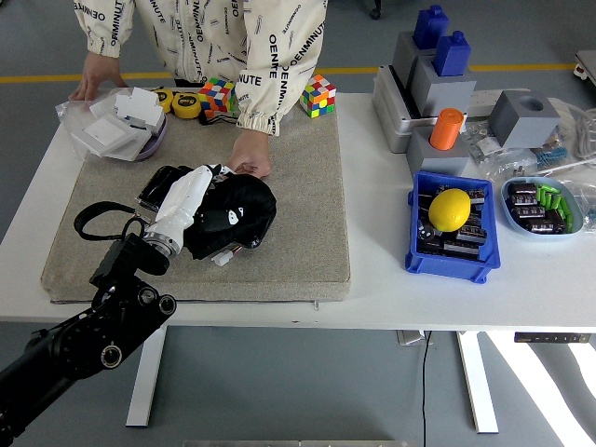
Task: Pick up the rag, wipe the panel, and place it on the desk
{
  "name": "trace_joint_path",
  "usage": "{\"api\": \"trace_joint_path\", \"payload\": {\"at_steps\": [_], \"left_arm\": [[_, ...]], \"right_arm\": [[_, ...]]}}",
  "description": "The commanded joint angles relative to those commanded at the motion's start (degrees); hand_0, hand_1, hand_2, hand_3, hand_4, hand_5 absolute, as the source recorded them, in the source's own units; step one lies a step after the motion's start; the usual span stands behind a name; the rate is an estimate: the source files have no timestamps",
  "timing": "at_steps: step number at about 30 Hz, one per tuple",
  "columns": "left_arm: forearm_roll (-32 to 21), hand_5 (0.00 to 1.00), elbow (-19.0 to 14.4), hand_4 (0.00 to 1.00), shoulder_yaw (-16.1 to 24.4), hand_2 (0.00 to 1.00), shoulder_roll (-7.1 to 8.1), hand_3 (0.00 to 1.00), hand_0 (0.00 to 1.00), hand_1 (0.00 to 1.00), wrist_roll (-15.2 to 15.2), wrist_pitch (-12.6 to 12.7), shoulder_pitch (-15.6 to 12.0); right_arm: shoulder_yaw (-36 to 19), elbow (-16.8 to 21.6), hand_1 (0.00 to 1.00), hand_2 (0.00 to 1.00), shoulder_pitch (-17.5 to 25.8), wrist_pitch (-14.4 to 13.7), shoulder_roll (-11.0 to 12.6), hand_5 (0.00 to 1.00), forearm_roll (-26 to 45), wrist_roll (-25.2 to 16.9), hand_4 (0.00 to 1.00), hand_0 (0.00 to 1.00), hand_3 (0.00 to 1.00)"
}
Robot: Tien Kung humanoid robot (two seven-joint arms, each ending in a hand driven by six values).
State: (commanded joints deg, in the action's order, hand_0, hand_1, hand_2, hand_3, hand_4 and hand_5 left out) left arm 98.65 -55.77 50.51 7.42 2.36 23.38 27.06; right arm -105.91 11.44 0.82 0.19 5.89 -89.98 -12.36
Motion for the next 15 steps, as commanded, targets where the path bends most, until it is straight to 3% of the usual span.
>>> {"api": "trace_joint_path", "payload": {"at_steps": [15], "left_arm": [[0.81,0.002,11.62,0.656,10.22,0.328,-0.17,0.571,0.288,0.346,-4.2,3.64,2.53]], "right_arm": [[0.15,-0.05,0.556,0.49,-0.06,0.0,0.13,0.353,0.18,-0.02,0.877,0.531,0.522]]}}
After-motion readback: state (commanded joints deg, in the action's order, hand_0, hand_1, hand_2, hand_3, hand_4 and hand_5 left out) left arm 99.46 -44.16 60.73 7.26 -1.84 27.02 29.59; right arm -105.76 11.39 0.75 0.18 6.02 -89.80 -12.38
